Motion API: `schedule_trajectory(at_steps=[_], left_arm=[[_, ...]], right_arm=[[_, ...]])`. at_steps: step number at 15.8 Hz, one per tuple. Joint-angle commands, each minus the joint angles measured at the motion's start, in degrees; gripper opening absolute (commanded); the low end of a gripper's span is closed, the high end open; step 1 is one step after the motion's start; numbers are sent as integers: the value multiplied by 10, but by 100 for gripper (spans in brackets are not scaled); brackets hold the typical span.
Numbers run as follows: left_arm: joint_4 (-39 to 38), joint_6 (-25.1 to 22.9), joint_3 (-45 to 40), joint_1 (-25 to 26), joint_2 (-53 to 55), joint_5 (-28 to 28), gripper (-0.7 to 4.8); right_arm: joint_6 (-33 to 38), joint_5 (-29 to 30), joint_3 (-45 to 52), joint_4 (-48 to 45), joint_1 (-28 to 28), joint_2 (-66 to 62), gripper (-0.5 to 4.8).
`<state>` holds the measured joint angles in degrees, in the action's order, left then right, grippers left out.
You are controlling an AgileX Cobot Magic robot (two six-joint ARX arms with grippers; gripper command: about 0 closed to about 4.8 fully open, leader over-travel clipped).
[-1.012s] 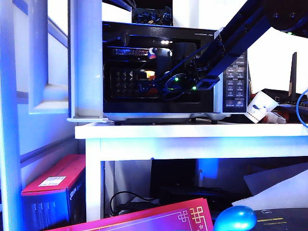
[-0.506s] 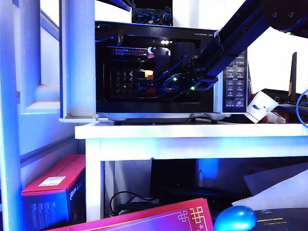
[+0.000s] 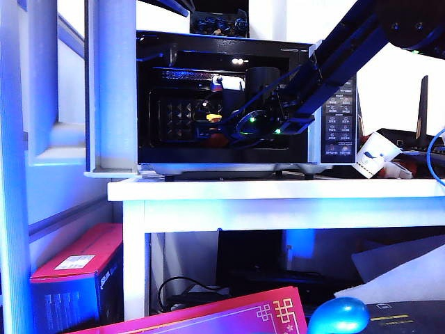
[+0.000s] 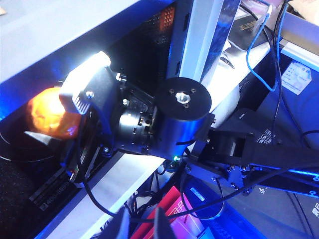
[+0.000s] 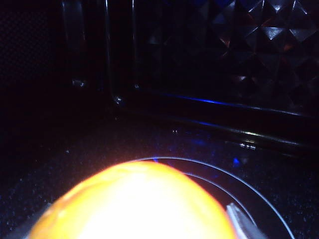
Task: Open the microwave door, place the orange inside the microwave, then close the microwave door.
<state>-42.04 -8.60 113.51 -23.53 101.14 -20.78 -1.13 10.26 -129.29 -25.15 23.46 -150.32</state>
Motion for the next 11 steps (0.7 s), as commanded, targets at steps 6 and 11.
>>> schedule_trajectory(at_steps=[6,11], left_arm=[[-25,3,-1,0,1,0,83],[-24,3,-1,0,1,0,83]], right_arm=[[-44,-2,-2,155,1,61,479],[-86,-1,-2,242,1,77,479]])
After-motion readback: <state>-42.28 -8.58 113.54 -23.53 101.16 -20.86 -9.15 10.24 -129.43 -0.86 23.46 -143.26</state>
